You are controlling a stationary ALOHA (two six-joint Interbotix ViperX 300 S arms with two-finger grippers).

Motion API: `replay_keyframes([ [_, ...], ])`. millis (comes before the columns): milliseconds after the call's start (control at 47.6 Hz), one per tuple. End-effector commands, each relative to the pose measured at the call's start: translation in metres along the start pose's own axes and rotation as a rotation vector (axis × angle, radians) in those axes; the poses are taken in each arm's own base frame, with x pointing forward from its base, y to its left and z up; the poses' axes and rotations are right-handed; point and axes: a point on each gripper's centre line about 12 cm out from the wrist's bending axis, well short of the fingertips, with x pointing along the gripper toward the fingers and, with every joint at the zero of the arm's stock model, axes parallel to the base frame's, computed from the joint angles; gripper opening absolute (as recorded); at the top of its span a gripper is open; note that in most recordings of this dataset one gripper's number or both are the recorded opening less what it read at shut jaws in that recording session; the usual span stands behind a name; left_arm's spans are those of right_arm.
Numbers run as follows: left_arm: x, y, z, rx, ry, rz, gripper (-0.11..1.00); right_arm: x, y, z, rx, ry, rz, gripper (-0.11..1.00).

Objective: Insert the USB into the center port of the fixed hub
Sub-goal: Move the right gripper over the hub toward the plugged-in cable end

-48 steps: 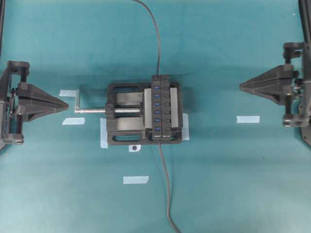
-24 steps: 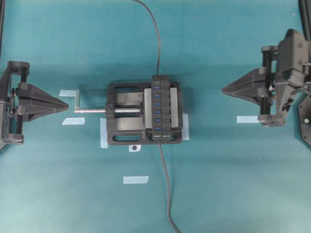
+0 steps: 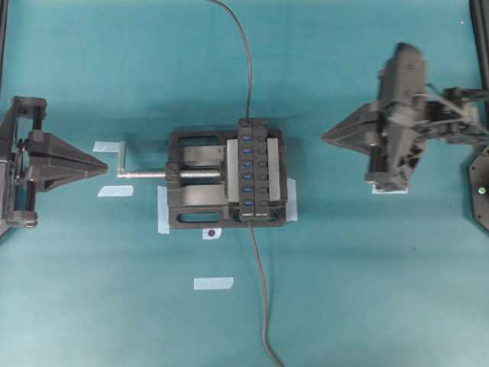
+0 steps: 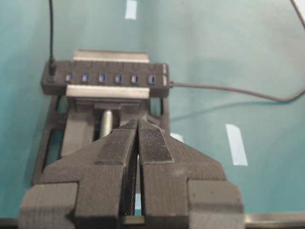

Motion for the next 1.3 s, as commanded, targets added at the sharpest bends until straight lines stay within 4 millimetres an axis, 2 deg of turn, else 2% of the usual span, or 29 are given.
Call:
replay_keyframes([
  [0,0.001,0.0,0.008,0.0,-0.02,-0.001,0.0,0.006,0.0,0.014,0.0,-0.019,-0.001,-0.02],
  [399,0.001,0.0,0.007,-0.029,0.005,0.001,0.0,0.042,-0.004,0.019,-0.035,0.057,-0.022,-0.02],
  [1282,-0.001,0.0,0.005,-0.023,0.005,0.001,0.0,0.088,-0.021,0.04,-0.175,0.088,-0.056,-0.02],
])
